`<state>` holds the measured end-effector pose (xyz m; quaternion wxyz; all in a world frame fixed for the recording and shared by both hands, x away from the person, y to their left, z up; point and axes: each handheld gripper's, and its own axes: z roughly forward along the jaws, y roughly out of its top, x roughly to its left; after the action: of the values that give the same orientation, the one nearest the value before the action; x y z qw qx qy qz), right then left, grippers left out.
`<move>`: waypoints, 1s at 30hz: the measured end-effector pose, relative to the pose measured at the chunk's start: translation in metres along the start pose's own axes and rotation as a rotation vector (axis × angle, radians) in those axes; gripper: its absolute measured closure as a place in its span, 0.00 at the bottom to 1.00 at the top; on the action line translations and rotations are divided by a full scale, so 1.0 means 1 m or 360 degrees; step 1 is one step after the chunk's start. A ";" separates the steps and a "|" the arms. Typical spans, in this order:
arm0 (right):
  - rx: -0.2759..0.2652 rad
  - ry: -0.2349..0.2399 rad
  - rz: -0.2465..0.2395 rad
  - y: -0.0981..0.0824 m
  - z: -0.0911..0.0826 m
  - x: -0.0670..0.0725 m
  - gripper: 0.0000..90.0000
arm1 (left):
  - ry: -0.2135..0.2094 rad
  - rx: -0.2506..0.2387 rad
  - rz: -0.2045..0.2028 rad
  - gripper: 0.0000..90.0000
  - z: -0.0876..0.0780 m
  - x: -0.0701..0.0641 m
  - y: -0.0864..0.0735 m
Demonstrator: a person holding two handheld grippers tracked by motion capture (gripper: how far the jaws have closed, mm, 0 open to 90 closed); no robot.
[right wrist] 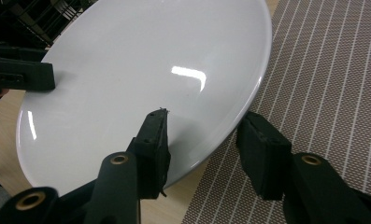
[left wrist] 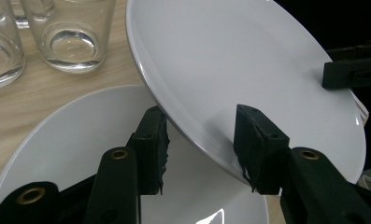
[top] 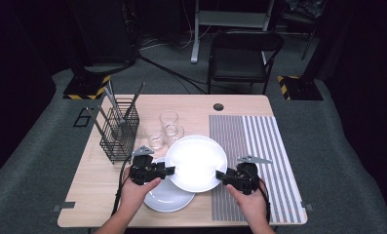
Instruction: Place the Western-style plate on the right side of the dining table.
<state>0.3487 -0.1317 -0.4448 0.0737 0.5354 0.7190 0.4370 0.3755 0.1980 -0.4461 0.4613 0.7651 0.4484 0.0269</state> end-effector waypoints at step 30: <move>-0.0092 -0.0141 0.0090 -0.004 -0.030 -0.031 0.61 | -0.0108 0.0029 0.0056 0.62 0.046 -0.018 0.027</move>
<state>0.3419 -0.1743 -0.4411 0.1086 0.5721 0.6866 0.4353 0.4031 0.1492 -0.4459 0.4687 0.7776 0.4191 0.0050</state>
